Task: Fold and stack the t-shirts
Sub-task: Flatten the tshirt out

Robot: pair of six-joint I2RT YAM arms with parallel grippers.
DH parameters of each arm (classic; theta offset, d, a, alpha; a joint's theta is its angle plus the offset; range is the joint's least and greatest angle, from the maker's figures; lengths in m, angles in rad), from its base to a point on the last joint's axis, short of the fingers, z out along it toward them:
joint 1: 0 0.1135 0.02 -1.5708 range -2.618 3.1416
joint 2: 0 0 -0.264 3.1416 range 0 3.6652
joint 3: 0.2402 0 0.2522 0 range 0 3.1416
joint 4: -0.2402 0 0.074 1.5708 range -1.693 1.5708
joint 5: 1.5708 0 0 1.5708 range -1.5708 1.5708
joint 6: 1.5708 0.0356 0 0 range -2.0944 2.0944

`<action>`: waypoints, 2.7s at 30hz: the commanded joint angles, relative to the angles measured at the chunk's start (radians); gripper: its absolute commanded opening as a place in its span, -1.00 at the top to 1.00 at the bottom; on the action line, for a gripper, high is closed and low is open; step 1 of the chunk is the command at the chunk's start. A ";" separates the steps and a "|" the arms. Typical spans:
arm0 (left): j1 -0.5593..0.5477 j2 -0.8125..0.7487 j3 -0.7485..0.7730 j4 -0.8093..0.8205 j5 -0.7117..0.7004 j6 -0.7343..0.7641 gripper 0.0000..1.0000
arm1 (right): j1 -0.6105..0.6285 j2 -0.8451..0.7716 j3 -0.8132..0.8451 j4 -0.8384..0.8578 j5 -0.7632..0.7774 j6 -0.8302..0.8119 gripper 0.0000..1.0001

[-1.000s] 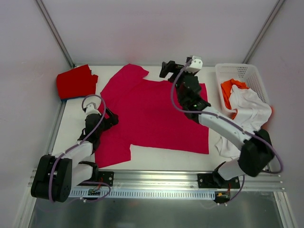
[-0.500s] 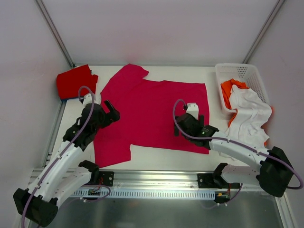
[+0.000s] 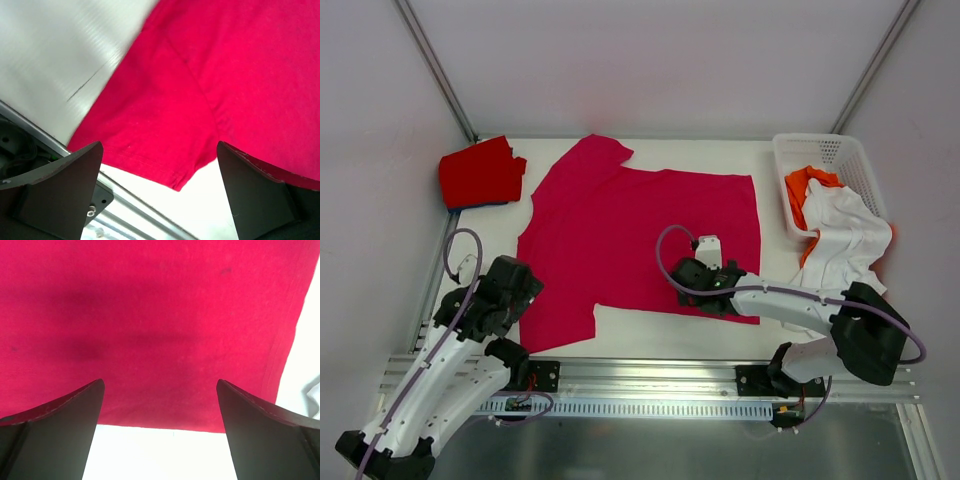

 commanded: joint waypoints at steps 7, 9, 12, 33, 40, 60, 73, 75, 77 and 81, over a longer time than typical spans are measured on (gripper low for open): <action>-0.007 -0.084 -0.354 0.117 0.092 -0.299 -0.98 | 0.019 0.009 -0.044 0.052 -0.084 0.031 -0.99; -0.007 -0.075 -0.374 0.119 0.061 -0.259 -0.98 | 0.019 -0.025 -0.080 0.086 -0.111 0.006 -0.99; -0.007 -0.109 -0.412 0.123 0.059 -0.271 -0.98 | 0.019 -0.097 -0.109 0.095 -0.102 0.001 -0.99; -0.057 -0.081 -0.398 0.160 0.059 -0.215 -0.98 | 0.019 -0.176 -0.131 0.006 -0.061 0.079 -0.99; -0.073 -0.053 -0.414 0.220 0.049 -0.170 -0.56 | 0.020 -0.177 -0.132 -0.017 -0.047 0.116 -0.99; -0.090 -0.050 -0.434 0.309 0.039 -0.116 1.00 | 0.106 -0.056 -0.038 -0.188 0.039 0.271 -0.99; -0.090 -0.102 -0.460 0.375 0.026 -0.026 1.00 | 0.123 -0.525 -0.333 -0.294 0.125 0.611 -0.99; -0.090 -0.118 -0.464 0.384 0.027 -0.020 1.00 | 0.123 -0.573 -0.341 -0.348 0.149 0.653 -0.99; -0.090 -0.133 -0.467 0.390 0.035 -0.006 1.00 | 0.123 -0.616 -0.354 -0.363 0.158 0.676 -0.99; -0.090 -0.156 -0.475 0.399 0.053 0.013 1.00 | 0.123 -0.598 -0.347 -0.453 0.172 0.760 -0.99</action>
